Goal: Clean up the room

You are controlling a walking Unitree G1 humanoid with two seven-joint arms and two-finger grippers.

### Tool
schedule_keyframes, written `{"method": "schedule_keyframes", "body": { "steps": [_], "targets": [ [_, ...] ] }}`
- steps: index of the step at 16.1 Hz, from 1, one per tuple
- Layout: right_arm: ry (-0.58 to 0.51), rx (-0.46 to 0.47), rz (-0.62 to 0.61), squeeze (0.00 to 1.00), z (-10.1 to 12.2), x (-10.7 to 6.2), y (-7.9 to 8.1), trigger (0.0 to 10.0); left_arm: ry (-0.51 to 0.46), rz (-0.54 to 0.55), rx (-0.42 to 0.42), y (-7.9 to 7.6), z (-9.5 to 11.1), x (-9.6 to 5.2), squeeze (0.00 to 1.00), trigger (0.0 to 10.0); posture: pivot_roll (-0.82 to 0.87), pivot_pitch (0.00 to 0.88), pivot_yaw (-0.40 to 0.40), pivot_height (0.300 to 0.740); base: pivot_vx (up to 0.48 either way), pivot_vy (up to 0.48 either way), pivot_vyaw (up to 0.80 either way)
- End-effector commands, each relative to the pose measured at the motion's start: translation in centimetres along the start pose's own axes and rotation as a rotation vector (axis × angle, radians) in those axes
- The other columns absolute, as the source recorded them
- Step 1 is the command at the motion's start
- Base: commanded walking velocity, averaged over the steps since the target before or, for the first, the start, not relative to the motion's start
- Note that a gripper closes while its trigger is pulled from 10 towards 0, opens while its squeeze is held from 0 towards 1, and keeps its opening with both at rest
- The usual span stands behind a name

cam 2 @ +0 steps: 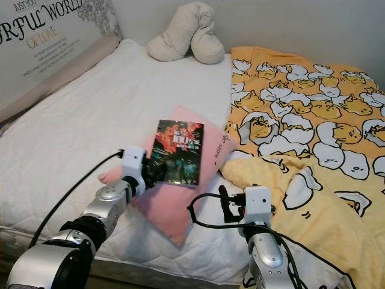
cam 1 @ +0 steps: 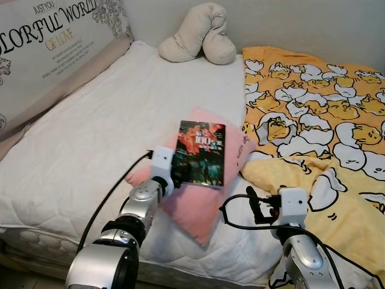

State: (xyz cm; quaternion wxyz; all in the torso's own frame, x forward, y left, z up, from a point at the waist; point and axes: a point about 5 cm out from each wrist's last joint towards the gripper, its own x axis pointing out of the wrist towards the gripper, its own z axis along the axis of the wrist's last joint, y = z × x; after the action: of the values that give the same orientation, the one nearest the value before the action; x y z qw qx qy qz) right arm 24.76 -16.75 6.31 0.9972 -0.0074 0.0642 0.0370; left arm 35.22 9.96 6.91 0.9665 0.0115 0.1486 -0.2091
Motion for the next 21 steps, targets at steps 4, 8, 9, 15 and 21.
{"method": "schedule_keyframes", "body": {
  "steps": [4,8,9,15,21],
  "targets": [
    [-0.007,0.006,-0.012,0.0,0.3,0.1,-0.2,10.0,0.112,-0.077,-0.01,-1.5,-2.1,-0.1,0.0,0.0,0.01,0.0,0.014,0.74,0.0,0.0,0.0],
    [-0.004,0.001,-0.017,0.0,0.2,0.1,-0.3,10.0,0.133,-0.094,0.026,-1.6,-2.4,-0.2,0.0,0.0,0.0,0.0,0.016,0.74,0.0,0.0,0.0],
    [-0.004,0.001,-0.018,0.0,0.2,0.1,-0.4,10.0,0.133,-0.095,0.027,-1.6,-2.5,-0.2,0.0,0.0,0.0,0.0,0.016,0.74,0.0,0.0,0.0],
    [-0.004,-0.001,-0.023,0.0,0.3,0.1,-0.5,10.0,0.07,-0.07,-0.08,-1.6,-1.4,0.1,0.0,0.0,0.01,0.0,0.014,0.74,0.0,0.0,0.0],
    [-0.006,-0.002,-0.028,0.0,0.3,0.2,-0.5,10.0,-0.131,-0.018,-0.301,0.1,2.7,0.6,0.0,0.0,0.01,0.0,0.018,0.74,0.0,0.0,0.0]
  ]
}}
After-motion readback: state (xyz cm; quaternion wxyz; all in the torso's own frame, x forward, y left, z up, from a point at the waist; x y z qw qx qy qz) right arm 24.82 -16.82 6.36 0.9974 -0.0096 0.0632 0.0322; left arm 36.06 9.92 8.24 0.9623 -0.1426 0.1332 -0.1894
